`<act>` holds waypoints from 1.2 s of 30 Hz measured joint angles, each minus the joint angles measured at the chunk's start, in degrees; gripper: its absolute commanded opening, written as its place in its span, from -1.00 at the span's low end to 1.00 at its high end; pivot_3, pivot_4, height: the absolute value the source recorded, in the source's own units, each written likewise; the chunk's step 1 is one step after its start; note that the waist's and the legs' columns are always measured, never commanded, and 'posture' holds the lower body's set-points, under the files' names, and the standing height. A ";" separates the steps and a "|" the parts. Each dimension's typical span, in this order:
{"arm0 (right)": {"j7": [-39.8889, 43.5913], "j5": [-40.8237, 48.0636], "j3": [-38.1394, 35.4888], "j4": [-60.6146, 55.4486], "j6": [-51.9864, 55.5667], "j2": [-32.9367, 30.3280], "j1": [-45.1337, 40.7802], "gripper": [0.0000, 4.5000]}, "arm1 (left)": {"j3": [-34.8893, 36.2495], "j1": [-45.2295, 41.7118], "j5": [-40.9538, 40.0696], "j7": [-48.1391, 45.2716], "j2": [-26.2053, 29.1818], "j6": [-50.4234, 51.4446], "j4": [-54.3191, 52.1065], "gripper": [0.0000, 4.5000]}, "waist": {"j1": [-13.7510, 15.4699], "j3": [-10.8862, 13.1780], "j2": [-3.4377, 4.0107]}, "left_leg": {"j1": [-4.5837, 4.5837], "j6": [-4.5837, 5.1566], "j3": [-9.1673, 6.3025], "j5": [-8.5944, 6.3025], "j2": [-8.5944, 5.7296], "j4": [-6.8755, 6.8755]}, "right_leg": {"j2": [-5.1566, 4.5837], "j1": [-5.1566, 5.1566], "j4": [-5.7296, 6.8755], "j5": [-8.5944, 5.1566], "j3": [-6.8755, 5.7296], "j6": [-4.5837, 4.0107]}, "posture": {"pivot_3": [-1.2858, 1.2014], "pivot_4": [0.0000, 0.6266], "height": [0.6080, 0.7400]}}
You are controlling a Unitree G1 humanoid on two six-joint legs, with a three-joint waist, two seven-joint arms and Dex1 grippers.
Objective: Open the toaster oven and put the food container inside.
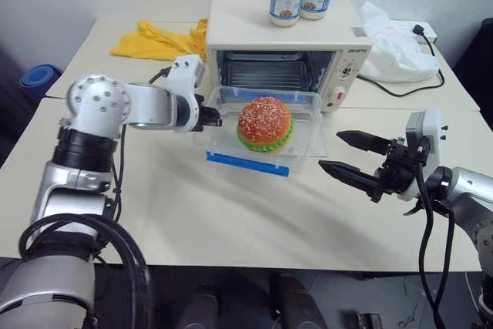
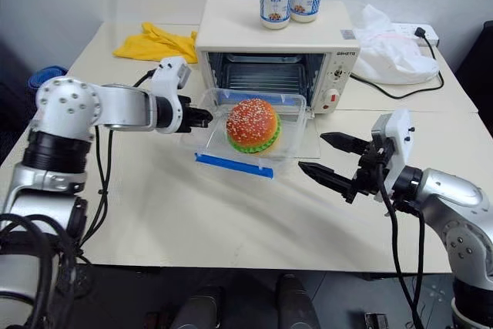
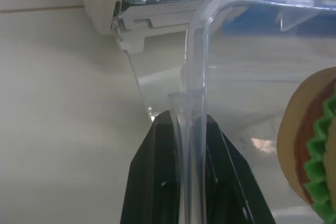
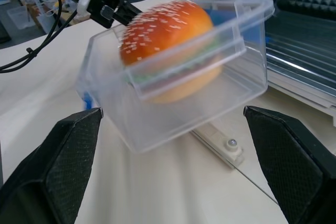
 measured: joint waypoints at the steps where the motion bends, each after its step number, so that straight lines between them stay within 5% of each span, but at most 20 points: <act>1: -0.59 0.00 -0.27 -0.62 -0.06 0.01 0.68 1.00 | 0.09 -0.76 2.62 -0.55 -1.46 -0.08 1.27 -0.98 | 0.07 0.00 0.00 | 0.00 0.00 0.00 0.00 0.00 0.00 | 0.00 0.01 -0.01 0.00 0.00 0.01 | 0.03 -0.52 1.00; 5: -2.65 0.02 -0.93 -2.07 -0.48 0.23 2.75 1.00 | 1.83 -2.02 10.90 -1.34 -6.37 -0.84 5.83 -0.98 | 0.07 0.01 -0.01 | -0.04 0.00 0.00 0.00 -0.02 -0.01 | -0.01 -0.01 -0.04 0.02 0.05 0.04 | 0.03 -0.52 1.00; 15: -5.08 0.16 -2.15 -3.13 -2.12 0.25 4.90 1.00 | 11.28 -3.95 24.14 -4.06 -14.18 -2.28 8.68 0.32 | 0.18 0.01 -0.02 | -0.03 0.00 -0.01 0.00 -0.04 0.01 | -0.02 0.02 -0.05 0.05 0.06 0.10 | 0.03 -0.52 1.00; 28: -9.12 3.60 1.04 -4.00 -0.87 0.62 3.41 1.00 | 27.29 11.85 19.88 -16.61 -14.91 -2.32 -19.88 0.32 | 0.19 0.01 -0.01 | 0.02 -0.11 0.02 0.07 -0.02 0.09 | 0.00 0.04 0.05 0.07 0.19 0.13 | 0.03 -0.52 1.00; 31: -10.35 3.73 3.22 -3.29 0.00 1.29 1.82 0.75 | 30.95 14.66 18.83 -18.46 -14.17 -3.33 -22.78 0.35 | 0.14 0.00 -0.01 | 0.06 -0.11 0.02 0.07 -0.02 0.07 | 0.00 0.08 0.03 0.07 0.21 0.13 | 0.03 -0.52 1.00; 36: -10.37 5.57 5.06 -2.98 1.12 1.53 0.91 0.00 | 31.23 23.08 15.27 -37.08 -5.55 -6.73 -27.94 -0.19 | 0.05 0.01 -0.01 | 0.03 -0.13 0.03 0.08 0.00 -0.01 | 0.03 0.02 0.00 0.05 0.20 0.09 | 0.03 -0.52 1.00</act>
